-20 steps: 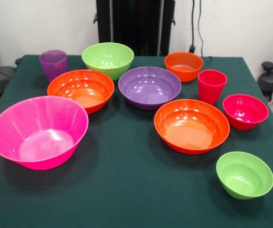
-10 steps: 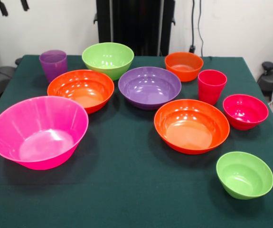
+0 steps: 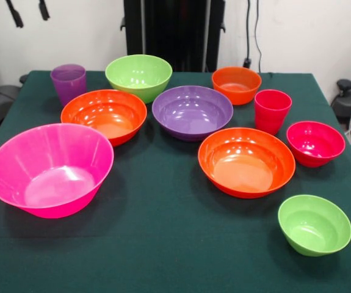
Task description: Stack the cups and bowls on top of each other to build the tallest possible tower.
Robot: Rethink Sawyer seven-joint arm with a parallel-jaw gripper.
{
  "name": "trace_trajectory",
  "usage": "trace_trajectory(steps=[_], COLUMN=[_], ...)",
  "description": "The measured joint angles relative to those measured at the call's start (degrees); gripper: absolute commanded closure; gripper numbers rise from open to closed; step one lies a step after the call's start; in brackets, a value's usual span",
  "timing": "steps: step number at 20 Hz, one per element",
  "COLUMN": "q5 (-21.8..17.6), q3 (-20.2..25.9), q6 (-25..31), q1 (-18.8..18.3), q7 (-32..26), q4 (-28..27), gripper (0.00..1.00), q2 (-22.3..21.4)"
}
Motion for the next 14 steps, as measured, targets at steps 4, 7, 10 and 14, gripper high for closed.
trace_trajectory(steps=[4, 7, 10, 14], q5=[0.0, 0.0, 0.0, 0.0], q3=[-0.9, -1.8, -2.7, -4.1], q6=[-1.4, -3.6, -5.5, -8.1], q1=[2.5, 5.4, 7.2, 9.5], q7=[0.1, 0.8, 1.6, 3.0], q4=[1.9, 3.5, 4.4, 5.6], gripper=[0.00, 0.00, 0.00, 0.00], q2=[-1.1, -1.9, -2.0, -2.0])
